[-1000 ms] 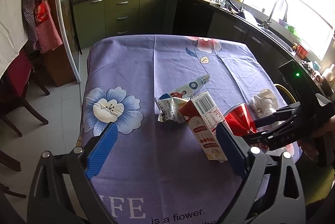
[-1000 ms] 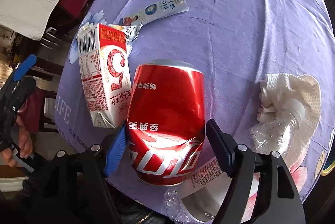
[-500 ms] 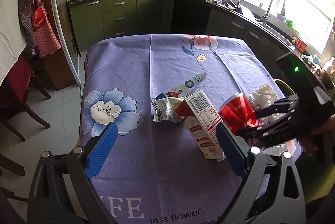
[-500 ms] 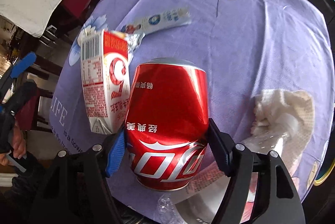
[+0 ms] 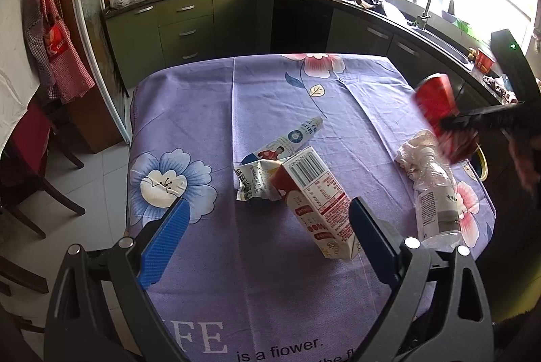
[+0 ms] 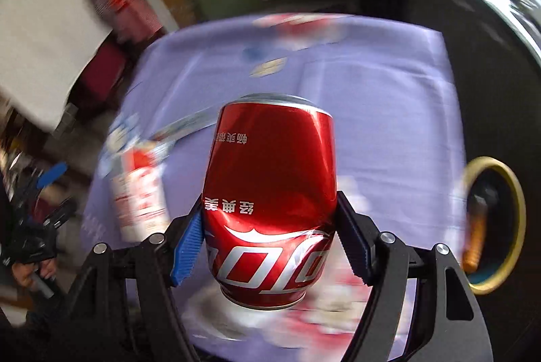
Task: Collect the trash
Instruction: 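Carry the can over the bin and open the right gripper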
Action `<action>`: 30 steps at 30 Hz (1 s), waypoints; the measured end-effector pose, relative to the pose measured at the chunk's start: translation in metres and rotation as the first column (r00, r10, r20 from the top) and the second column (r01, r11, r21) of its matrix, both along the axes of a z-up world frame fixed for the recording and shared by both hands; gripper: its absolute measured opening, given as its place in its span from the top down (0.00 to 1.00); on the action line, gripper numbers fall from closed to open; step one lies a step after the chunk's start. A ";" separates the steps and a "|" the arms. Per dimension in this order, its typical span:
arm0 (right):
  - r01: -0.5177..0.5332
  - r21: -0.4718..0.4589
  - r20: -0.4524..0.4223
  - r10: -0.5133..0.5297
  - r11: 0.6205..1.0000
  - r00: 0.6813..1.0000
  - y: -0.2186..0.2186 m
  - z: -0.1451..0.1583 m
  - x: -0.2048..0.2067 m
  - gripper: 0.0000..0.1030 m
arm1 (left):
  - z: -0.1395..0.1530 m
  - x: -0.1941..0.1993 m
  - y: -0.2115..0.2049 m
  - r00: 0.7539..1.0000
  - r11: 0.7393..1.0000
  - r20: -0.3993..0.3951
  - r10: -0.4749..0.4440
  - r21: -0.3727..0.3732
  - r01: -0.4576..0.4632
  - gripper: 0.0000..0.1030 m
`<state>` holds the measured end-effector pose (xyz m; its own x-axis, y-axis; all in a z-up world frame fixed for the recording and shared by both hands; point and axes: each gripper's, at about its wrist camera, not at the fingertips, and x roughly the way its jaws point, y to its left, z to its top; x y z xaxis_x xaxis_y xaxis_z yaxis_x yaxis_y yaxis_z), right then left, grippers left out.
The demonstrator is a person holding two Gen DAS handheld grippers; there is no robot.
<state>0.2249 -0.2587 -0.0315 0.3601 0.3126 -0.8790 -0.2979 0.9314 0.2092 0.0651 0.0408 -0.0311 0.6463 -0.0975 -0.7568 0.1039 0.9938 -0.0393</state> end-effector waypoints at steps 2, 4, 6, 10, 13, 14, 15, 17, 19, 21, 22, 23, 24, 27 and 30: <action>0.126 -0.021 0.017 -0.126 0.992 0.992 -0.053 0.000 0.008 0.31 | -0.001 0.002 -0.003 1.000 1.000 -0.006 -0.003 0.003 0.003 0.13; 0.247 -0.045 0.025 -0.246 0.968 0.969 -0.106 -0.005 0.018 0.31 | -0.003 0.004 -0.008 1.000 1.000 -0.012 -0.007 0.009 0.007 0.13; 0.350 -0.080 0.029 -0.348 0.933 0.937 -0.154 -0.013 0.027 0.31 | -0.004 0.007 -0.014 1.000 1.000 -0.018 -0.010 0.015 0.010 0.13; 0.487 -0.131 -0.018 -0.493 0.863 0.870 -0.231 -0.045 0.039 0.31 | -0.004 0.009 -0.025 1.000 1.000 -0.025 -0.016 0.024 0.017 0.13; 0.524 -0.193 -0.052 -0.542 0.829 0.839 -0.267 -0.073 0.051 0.30 | -0.004 0.012 -0.033 0.999 0.999 -0.031 -0.023 0.032 0.024 0.13; 0.544 -0.217 -0.044 -0.565 0.810 0.824 -0.278 -0.080 0.053 0.30 | -0.004 0.012 -0.036 0.999 0.999 -0.034 -0.027 0.035 0.028 0.13; 0.563 -0.234 -0.032 -0.585 0.793 0.810 -0.284 -0.083 0.054 0.30 | -0.004 0.013 -0.040 0.999 0.999 -0.035 -0.031 0.039 0.032 0.13; 0.579 -0.217 -0.016 -0.596 0.786 0.803 -0.291 -0.082 0.050 0.30 | -0.003 0.013 -0.045 0.999 0.998 -0.038 -0.038 0.049 0.040 0.13; 0.580 -0.183 0.000 -0.590 0.794 0.807 -0.291 -0.073 0.041 0.30 | -0.004 0.013 -0.049 0.998 0.997 -0.042 -0.045 0.055 0.047 0.13; 0.571 -0.166 0.019 -0.576 0.804 0.817 -0.285 -0.064 0.031 0.28 | -0.005 0.012 -0.052 0.998 0.997 -0.047 -0.051 0.056 0.054 0.13; 0.567 -0.157 0.030 -0.570 0.809 0.821 -0.282 -0.059 0.026 0.27 | -0.006 0.012 -0.052 0.998 0.997 -0.048 -0.051 0.055 0.054 0.13; 0.561 -0.146 0.047 -0.560 0.815 0.827 -0.278 -0.052 0.018 0.26 | -0.006 0.012 -0.053 0.998 0.997 -0.049 -0.050 0.053 0.053 0.13; 0.551 -0.139 0.062 -0.548 0.823 0.834 -0.273 -0.047 0.012 0.26 | -0.007 0.011 -0.054 0.998 0.997 -0.050 -0.048 0.053 0.051 0.12; 0.519 -0.108 0.114 -0.508 0.848 0.854 -0.257 -0.032 -0.014 0.24 | -0.014 0.009 -0.056 0.997 0.998 -0.067 -0.033 0.050 0.037 0.12; 0.486 -0.079 0.145 -0.472 0.870 0.870 -0.240 -0.029 -0.033 0.23 | -0.022 0.010 -0.061 0.995 0.999 -0.100 -0.019 0.040 0.023 0.12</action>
<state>0.1916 -0.4987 -0.0606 0.5427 -0.0202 -0.8397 0.1751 0.9805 0.0896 0.0750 -0.0199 -0.0535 0.5653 -0.0776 -0.8212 0.1220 0.9925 -0.0098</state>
